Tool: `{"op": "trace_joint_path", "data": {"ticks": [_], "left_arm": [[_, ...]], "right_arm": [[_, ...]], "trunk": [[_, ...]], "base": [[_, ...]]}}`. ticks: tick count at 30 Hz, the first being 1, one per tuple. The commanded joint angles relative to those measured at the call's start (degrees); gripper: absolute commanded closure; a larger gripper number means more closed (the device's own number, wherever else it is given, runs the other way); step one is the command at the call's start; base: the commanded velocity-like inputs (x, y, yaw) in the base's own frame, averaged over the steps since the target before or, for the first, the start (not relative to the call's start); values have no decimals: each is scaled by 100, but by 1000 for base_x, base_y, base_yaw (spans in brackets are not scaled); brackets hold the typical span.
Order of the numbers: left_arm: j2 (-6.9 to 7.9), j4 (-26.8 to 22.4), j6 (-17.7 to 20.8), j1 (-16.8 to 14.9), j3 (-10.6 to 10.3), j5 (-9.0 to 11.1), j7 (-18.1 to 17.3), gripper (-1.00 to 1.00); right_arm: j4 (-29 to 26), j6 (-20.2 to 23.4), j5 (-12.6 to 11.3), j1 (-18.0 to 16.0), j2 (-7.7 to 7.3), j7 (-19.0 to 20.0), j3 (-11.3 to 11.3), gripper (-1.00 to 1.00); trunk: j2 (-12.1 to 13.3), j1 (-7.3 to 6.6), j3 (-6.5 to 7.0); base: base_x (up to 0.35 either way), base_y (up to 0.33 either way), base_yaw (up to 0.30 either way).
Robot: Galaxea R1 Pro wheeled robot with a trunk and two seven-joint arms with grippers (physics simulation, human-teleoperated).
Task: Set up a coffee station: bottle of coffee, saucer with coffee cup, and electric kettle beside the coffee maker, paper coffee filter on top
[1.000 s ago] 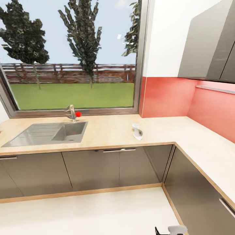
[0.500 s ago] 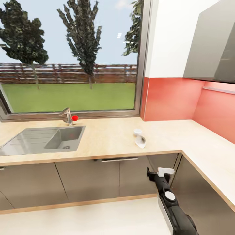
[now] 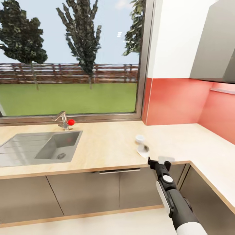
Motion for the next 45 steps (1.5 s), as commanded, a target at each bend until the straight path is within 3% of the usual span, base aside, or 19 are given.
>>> {"op": "trace_joint_path", "data": {"ticks": [1,8,12,22,45], "left_arm": [[1,9,-19,29,45,-49,4,-100],[-35,130,93,267,2,-89,1,-100],[-40,119,93,324,1,-92,17,-100],[-42,117,93,339,1,-93,22,-100],[-43,152,96,349,1,-93,22,-100]], "right_arm": [[-6,36,13,-5,-1,-24,0,-100],[133,36,23,-4,-49,-23,-117,-100],[131,61,26,-2,43,-25,-2,-100],[39,58,26,0,43,-30,19,-100],[775,43,25,0,37,-38,19,-100]], "trunk": [[-12,7,-13],[-12,7,-13],[-12,7,-13],[-12,7,-13],[-12,7,-13]], "base": [[337,0,0],[210,0,0],[253,0,0],[278,-102,0],[52,-6,0]]}}
